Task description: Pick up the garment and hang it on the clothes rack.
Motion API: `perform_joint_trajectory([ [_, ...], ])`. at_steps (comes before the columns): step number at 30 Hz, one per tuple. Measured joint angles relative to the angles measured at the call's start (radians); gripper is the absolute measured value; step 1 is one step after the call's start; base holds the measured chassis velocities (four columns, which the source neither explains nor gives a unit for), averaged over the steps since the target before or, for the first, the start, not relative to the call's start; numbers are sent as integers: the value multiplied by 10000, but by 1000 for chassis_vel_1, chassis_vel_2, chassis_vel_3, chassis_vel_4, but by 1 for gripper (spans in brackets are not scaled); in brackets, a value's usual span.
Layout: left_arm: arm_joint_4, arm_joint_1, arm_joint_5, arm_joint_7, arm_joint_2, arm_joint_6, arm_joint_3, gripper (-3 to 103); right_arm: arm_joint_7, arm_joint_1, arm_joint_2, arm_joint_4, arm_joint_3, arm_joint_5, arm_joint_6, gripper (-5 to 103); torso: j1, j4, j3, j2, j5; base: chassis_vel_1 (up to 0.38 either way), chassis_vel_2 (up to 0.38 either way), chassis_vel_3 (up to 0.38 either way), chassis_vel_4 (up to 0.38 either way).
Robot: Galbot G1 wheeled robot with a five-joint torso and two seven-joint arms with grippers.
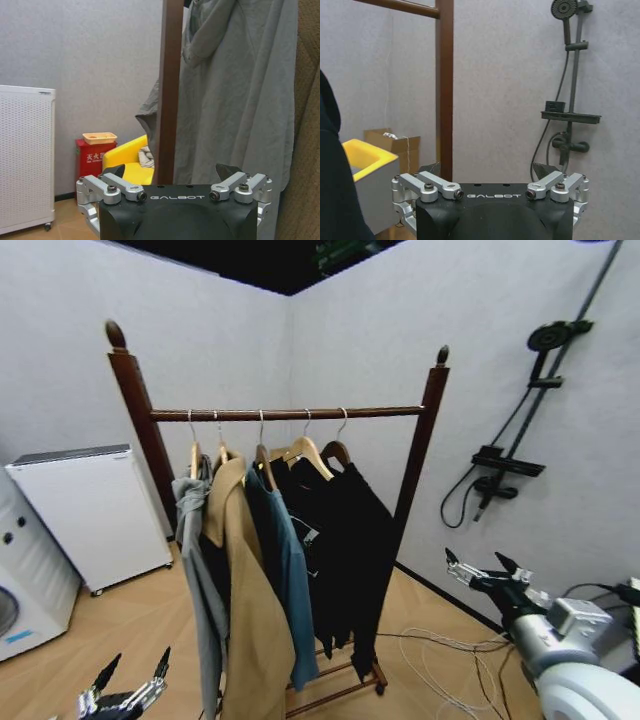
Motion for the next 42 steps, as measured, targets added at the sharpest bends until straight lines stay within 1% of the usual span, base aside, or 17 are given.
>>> perform_joint_trajectory([
  [7,0,0,0,0,0,0,0,100,1,-178,60,67,1,-52,53,100,0,-4,0,0,1,-104,-102,-95,-95],
  [11,0,0,0,0,1,0,0,100,7,-177,124,70,-84,-133,53,100,2,0,1,-1,2,-91,-133,-128,-108],
  [14,0,0,0,0,0,0,0,100,21,-175,165,70,-143,-175,52,100,1,-5,1,0,3,-111,-165,-133,-92],
  [17,0,0,0,-1,0,0,0,100,25,-176,173,74,-191,-202,47,100,2,-2,1,-1,-1,-96,-186,-176,-56],
  [23,0,0,0,-4,0,0,0,100,41,-192,198,79,-208,-203,34,100,0,-1,0,1,4,-19,-229,-243,-29],
  [25,0,0,0,-2,1,0,0,100,43,-210,207,84,-209,-202,33,100,-2,-1,-1,1,-3,2,-258,-258,12],
  [28,0,0,0,-1,1,1,0,100,51,-232,210,85,-209,-198,24,100,-2,-2,0,0,3,10,-270,-265,-7],
  [35,0,0,0,-1,1,0,0,100,57,-331,221,85,-217,-215,-5,100,-1,-1,0,0,2,-15,-248,-260,6],
  [42,0,0,0,0,0,0,0,100,55,-199,157,83,-576,-429,-12,100,0,-1,0,0,0,16,-269,-269,7],
])
